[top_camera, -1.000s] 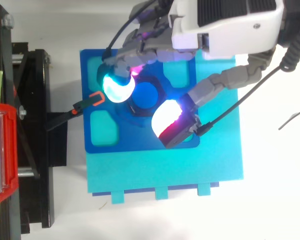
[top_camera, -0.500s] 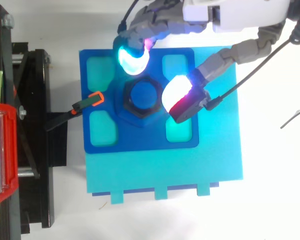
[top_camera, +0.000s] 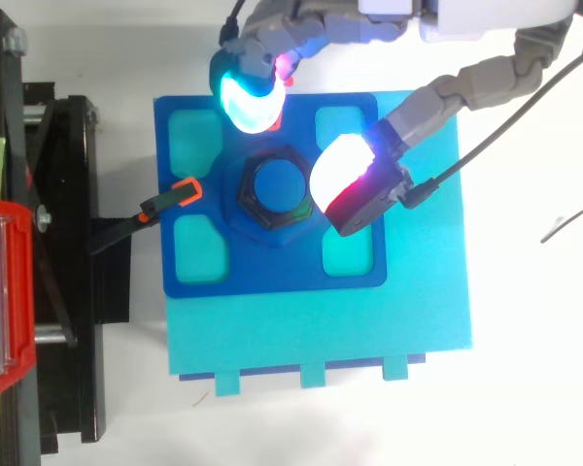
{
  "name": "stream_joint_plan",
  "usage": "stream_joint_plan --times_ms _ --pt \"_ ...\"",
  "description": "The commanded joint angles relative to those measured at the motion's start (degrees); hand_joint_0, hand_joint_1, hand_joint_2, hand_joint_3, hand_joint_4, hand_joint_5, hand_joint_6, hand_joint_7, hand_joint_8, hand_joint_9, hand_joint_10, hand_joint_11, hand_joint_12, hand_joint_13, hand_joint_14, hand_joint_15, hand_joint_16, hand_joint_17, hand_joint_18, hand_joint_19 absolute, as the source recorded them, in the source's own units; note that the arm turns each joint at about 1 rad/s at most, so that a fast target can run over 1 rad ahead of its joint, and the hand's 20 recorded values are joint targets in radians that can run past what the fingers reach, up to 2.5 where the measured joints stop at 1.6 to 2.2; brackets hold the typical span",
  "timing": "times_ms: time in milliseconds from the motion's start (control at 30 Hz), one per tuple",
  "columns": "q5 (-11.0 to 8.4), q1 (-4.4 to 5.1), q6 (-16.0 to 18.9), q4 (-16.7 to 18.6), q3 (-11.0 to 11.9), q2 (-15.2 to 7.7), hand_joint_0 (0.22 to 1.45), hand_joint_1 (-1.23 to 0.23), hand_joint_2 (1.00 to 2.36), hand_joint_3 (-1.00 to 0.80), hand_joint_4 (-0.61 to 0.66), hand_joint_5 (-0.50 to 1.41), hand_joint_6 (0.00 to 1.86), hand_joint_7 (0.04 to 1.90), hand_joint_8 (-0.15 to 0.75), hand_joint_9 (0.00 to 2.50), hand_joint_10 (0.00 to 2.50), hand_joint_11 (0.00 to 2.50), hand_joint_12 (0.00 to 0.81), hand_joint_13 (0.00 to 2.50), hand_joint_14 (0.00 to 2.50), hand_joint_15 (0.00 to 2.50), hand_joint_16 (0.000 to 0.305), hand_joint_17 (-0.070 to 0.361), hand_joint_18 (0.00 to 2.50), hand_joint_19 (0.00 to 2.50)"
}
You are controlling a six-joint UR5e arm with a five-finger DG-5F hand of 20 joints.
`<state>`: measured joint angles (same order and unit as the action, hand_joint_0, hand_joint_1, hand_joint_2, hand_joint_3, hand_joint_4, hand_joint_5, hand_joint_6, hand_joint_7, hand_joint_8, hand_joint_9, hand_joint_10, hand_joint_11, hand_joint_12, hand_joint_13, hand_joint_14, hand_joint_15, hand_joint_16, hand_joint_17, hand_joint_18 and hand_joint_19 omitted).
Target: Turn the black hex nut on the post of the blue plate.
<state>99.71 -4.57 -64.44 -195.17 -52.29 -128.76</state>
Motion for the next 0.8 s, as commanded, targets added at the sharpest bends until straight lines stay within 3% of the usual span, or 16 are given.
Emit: stream_joint_plan --times_ms 0,233,267,400,767 --pt "-0.22 0.44 0.8 0.8 0.1 -0.1 0.50 -0.40 1.00 -0.50 0.23 -0.15 0.50 0.91 0.266 0.68 0.01 0.30 0.357 0.48 0.00 0.11 0.054 0.122 0.29 0.12" --pt "-0.74 2.02 2.6 3.7 -0.4 -0.1 0.50 -0.40 1.00 -0.50 0.23 -0.15 0.50 0.91 0.261 0.67 0.01 0.29 0.355 0.47 0.00 0.11 0.054 0.122 0.29 0.11" --pt "-2.24 3.25 3.3 4.4 -0.7 -0.1 0.50 -0.40 1.00 -0.50 0.23 -0.15 0.50 0.91 0.263 0.67 0.01 0.29 0.355 0.47 0.00 0.11 0.054 0.122 0.29 0.11" --pt "-3.38 4.39 3.9 4.9 -1.2 -0.1 0.50 -0.40 1.00 -0.50 0.23 -0.15 0.50 0.91 0.262 0.67 0.01 0.29 0.357 0.47 0.00 0.11 0.054 0.122 0.28 0.11" --pt "-6.10 6.50 4.6 6.8 -3.1 -0.1 0.50 -0.40 1.00 -0.50 0.23 -0.15 0.50 0.91 0.262 0.67 0.01 0.29 0.356 0.47 0.00 0.11 0.054 0.121 0.28 0.11"
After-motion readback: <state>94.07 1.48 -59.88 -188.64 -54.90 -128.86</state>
